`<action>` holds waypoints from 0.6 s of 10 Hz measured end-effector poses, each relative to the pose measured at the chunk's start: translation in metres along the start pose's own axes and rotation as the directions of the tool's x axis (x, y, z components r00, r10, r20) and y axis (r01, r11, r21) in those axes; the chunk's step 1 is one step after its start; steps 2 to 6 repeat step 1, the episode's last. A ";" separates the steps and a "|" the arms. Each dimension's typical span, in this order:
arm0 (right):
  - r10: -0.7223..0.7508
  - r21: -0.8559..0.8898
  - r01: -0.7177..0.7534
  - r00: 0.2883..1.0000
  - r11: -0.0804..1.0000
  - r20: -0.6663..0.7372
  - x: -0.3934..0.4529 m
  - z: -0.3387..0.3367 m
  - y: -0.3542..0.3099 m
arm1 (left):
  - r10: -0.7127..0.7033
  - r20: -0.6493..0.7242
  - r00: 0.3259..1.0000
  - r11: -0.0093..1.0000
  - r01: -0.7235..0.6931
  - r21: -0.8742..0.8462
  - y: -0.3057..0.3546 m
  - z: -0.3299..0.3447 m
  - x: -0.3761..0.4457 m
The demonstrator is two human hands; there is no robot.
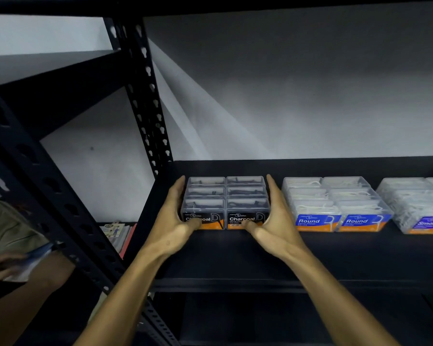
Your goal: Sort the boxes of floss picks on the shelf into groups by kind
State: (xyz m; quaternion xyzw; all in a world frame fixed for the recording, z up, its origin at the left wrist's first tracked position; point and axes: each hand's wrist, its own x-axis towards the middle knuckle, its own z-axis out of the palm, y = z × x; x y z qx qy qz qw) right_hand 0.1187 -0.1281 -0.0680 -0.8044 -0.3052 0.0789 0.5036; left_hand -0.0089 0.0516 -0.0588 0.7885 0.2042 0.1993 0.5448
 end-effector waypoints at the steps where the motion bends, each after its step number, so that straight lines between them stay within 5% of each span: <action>1: -0.125 -0.148 0.121 0.992 0.982 -0.017 -0.009 -0.001 -0.007 | 0.165 -0.178 0.970 0.978 -0.137 0.160 0.004 0.005 -0.006; 6: -0.125 -0.148 0.121 0.992 0.982 -0.017 -0.009 -0.001 -0.007 | 0.165 -0.178 0.970 0.978 -0.137 0.160 0.004 0.005 -0.006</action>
